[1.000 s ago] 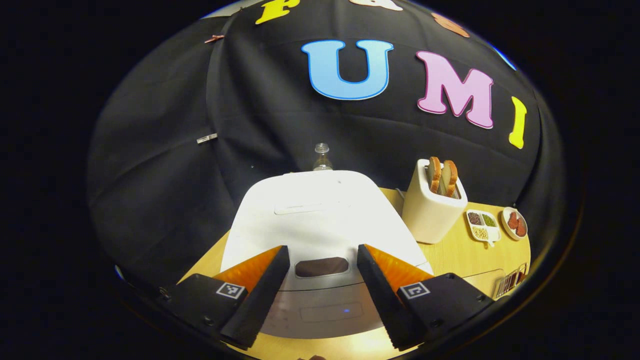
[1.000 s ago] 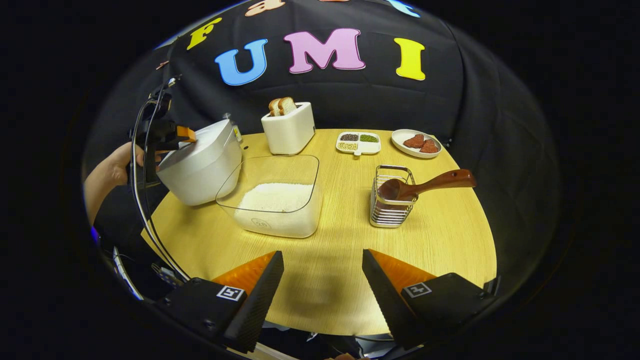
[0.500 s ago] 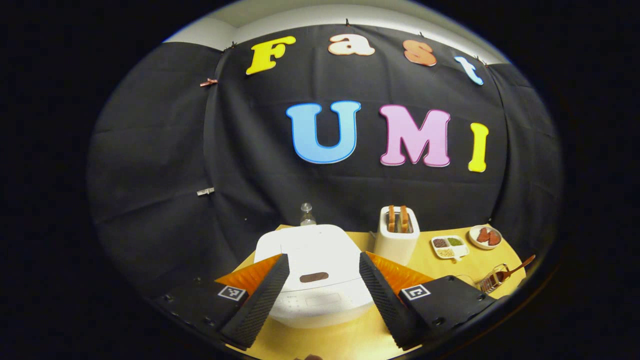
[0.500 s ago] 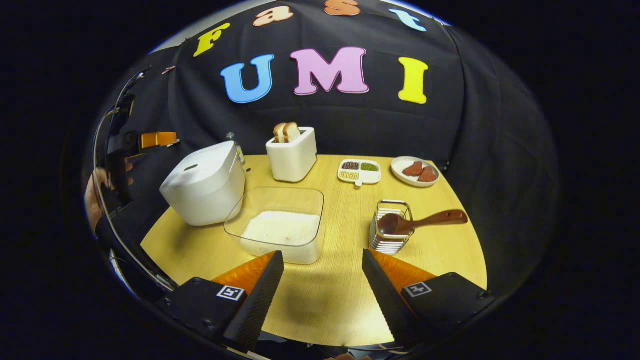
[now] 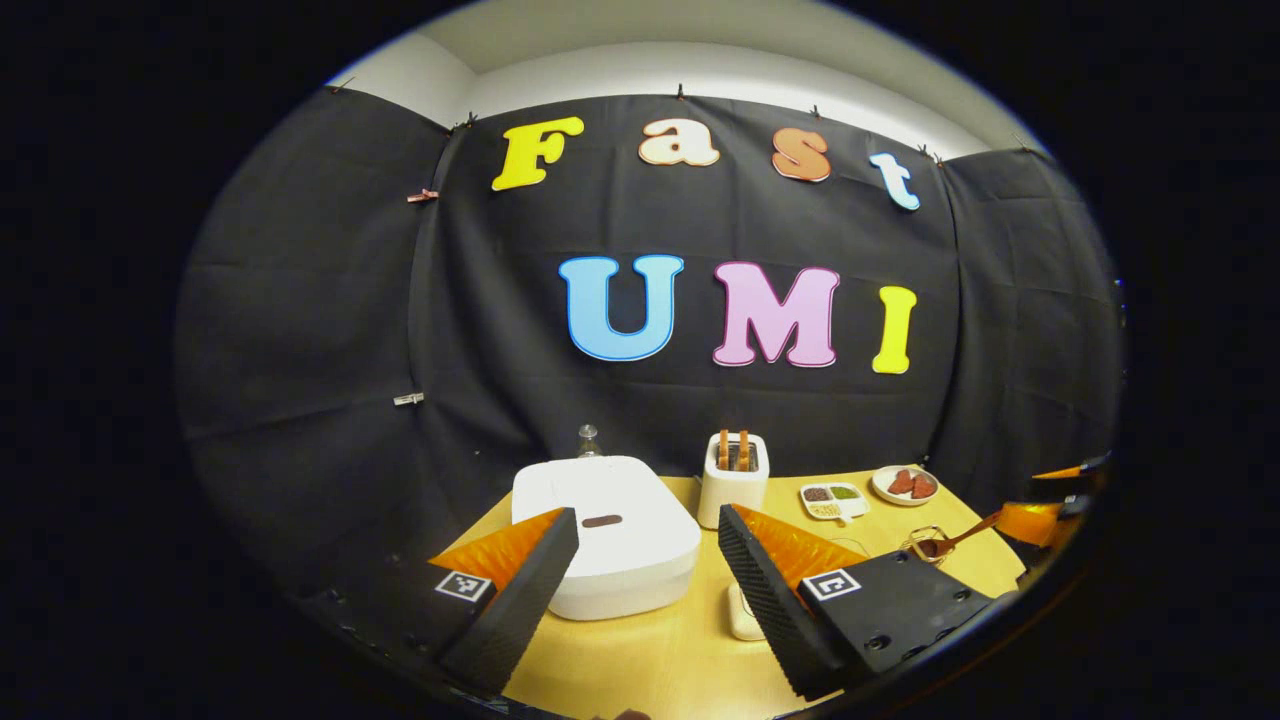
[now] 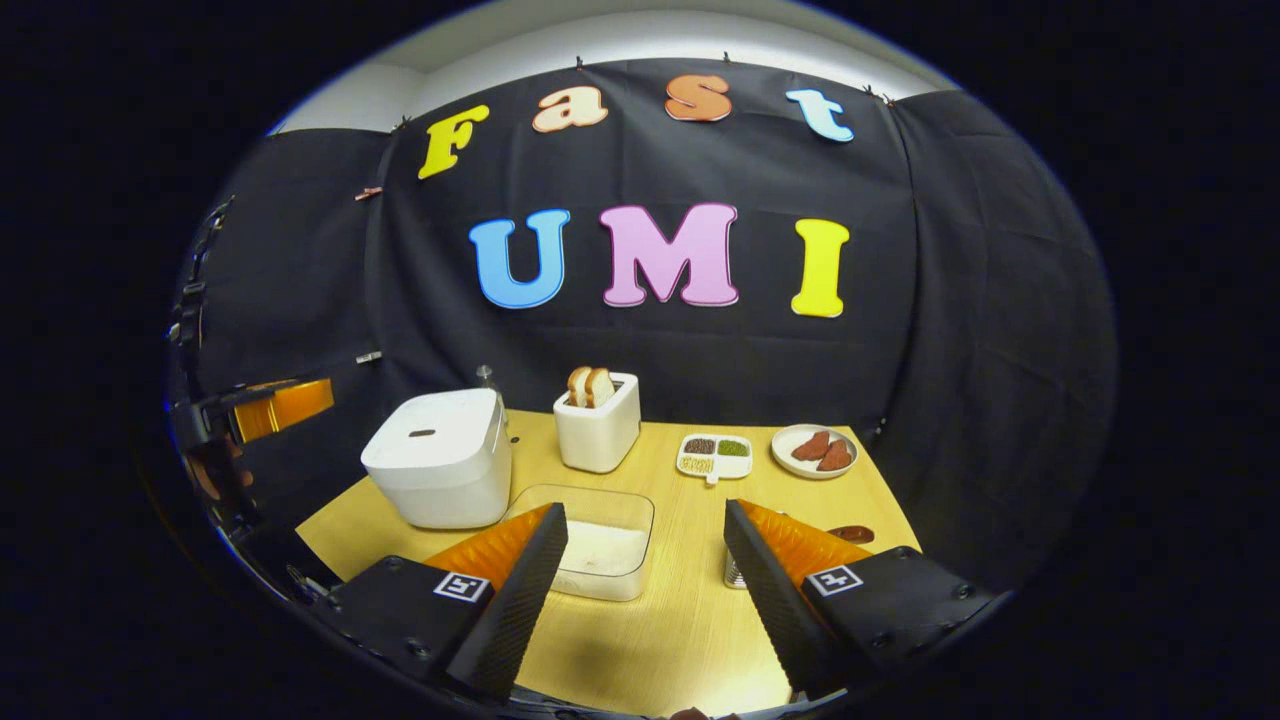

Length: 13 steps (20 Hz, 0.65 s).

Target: Close the left gripper, press the button to open the rice cooker; take a wooden spoon from the chopstick holder with the right hand, scoop a spoonful of rice and pour it into the rice cooker, then put the wooden spoon back into the chopstick holder.

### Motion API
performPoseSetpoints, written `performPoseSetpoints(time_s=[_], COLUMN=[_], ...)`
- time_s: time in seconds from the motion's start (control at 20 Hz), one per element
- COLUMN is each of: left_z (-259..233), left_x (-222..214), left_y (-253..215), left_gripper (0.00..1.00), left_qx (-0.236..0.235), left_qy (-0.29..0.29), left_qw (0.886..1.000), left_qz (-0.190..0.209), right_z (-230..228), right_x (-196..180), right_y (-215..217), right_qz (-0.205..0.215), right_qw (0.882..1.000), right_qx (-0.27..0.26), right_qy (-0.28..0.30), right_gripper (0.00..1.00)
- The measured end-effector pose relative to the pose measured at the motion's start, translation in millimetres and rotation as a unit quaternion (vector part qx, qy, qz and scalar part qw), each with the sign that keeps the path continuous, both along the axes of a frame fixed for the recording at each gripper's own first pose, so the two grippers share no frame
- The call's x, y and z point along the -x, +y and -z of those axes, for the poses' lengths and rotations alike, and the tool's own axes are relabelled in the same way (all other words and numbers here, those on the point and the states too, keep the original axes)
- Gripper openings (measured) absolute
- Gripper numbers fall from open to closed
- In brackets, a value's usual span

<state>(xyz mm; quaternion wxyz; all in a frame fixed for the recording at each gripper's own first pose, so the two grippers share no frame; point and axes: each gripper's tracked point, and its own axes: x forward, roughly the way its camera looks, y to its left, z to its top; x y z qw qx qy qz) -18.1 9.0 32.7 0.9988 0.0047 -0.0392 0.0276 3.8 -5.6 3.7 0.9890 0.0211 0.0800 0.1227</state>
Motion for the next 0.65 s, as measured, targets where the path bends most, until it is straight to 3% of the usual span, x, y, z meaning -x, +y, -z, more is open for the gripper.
performPoseSetpoints(time_s=[0.25,0.4,0.5,0.65], left_z=[4.2,24.9,28.5,32.6], left_x=[43.6,65.9,78.5,92.1], left_y=[-44.9,-60.3,-70.7,-83.8], left_gripper=[0.98,0.98,0.98,0.98], left_qx=[-0.009,0.020,0.026,-0.004], left_qy=[-0.014,0.012,0.015,0.022], left_qw=[1.000,1.000,1.000,1.000], left_qz=[0.020,0.013,0.009,0.006], right_z=[-42.1,-52.4,-43.3,-34.8], right_x=[36.1,56.6,68.7,83.3], right_y=[-74.4,-118.9,-136.9,-160.9], right_qz=[0.050,0.084,0.093,0.110], right_qw=[0.996,0.990,0.990,0.988], right_qx=[-0.016,-0.021,-0.029,-0.044], right_qy=[-0.075,-0.109,-0.105,-0.096], right_gripper=[0.99,0.98,0.98,0.98])
